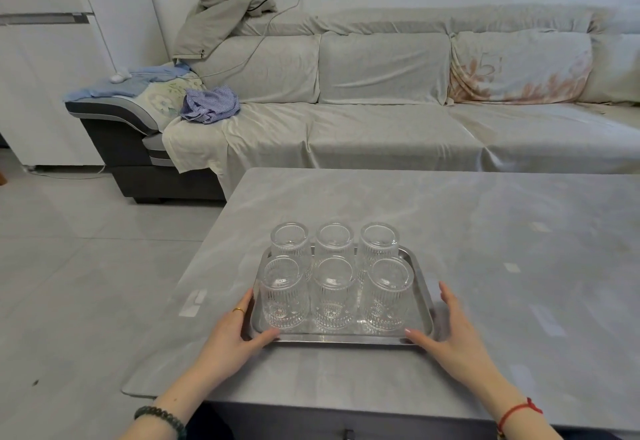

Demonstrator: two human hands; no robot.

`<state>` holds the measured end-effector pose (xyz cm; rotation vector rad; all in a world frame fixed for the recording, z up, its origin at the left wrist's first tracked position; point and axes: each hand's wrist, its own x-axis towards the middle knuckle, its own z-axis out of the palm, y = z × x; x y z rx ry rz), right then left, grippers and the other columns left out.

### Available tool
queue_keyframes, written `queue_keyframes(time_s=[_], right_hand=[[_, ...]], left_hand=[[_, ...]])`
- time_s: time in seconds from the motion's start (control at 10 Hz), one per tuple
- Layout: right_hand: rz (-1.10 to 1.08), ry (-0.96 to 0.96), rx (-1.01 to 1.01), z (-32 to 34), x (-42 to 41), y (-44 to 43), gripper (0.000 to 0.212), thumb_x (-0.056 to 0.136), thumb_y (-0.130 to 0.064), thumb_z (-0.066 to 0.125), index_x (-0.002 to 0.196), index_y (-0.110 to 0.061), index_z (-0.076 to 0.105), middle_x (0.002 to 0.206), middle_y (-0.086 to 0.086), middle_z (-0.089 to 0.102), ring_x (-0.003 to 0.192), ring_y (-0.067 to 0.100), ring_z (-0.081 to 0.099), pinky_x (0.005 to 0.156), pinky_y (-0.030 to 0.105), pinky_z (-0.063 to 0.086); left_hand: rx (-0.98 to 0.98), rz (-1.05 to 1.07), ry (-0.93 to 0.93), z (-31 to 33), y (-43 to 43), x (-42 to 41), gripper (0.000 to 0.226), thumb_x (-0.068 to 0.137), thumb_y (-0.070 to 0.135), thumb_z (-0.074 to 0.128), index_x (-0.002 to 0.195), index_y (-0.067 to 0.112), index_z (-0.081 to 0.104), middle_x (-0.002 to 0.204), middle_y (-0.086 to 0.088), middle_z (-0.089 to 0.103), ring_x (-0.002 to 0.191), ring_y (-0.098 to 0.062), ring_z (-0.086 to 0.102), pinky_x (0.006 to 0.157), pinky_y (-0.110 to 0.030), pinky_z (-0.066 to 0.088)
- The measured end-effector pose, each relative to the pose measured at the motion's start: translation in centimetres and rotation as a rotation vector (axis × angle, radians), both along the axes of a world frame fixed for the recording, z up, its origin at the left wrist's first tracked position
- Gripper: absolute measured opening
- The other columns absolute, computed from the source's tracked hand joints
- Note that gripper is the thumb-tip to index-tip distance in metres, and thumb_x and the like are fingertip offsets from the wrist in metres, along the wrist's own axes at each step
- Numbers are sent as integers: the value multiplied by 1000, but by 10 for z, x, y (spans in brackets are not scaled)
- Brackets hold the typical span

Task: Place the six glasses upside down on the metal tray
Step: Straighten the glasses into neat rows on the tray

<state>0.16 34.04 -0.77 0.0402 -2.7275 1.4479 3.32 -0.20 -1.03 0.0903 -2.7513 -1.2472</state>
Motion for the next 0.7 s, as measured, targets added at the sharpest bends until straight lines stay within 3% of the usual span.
queue_keyframes(time_s=[0.1, 0.2, 0.3, 0.5, 0.6, 0.7], right_hand=[[20, 19, 87, -5, 7, -6, 101, 61, -42, 79, 141, -22, 21, 143, -2, 39, 132, 17, 32, 115, 39, 18], [19, 59, 171, -7, 9, -10, 92, 61, -48, 76, 137, -23, 30, 137, -6, 44, 129, 13, 37, 116, 45, 12], [21, 63, 195, -8, 10, -11, 90, 62, -52, 73, 136, -24, 30, 137, -8, 43, 129, 12, 38, 116, 44, 9], [22, 47, 302, -9, 11, -10, 92, 68, -57, 64, 141, -21, 22, 149, -3, 30, 139, 12, 23, 117, 41, 4], [64, 14, 262, -7, 13, -10, 88, 69, -53, 66, 139, -21, 24, 146, -6, 34, 135, 12, 30, 115, 37, 9], [165, -138, 164, 21, 1, -2, 83, 71, -38, 72, 137, -20, 25, 142, -2, 42, 120, 10, 44, 106, 26, 28]], left_hand=[[-29, -34, 17, -1, 2, 0, 85, 69, 41, 72, 134, 38, 16, 125, 37, 29, 122, -4, 37, 99, -10, 27], [-113, -37, -82, -10, 1, 0, 96, 73, 51, 62, 142, 22, 3, 150, 9, 20, 138, -15, 23, 116, -36, 12], [-182, -46, -101, -16, -1, 1, 100, 73, 59, 55, 142, 19, -5, 154, 3, 11, 140, -10, 16, 117, -35, 2], [-323, -1, -32, -26, -1, 3, 108, 59, 86, 22, 142, 23, -8, 154, 8, 1, 140, -4, 9, 115, -28, -1], [-340, 28, -29, -31, -2, 2, 110, 57, 88, 18, 142, 23, -6, 155, 7, 4, 140, -4, 10, 116, -29, 0], [-363, 40, -45, -31, -2, 1, 109, 57, 88, 18, 142, 24, -4, 155, 7, 5, 140, -2, 9, 116, -28, 0]])
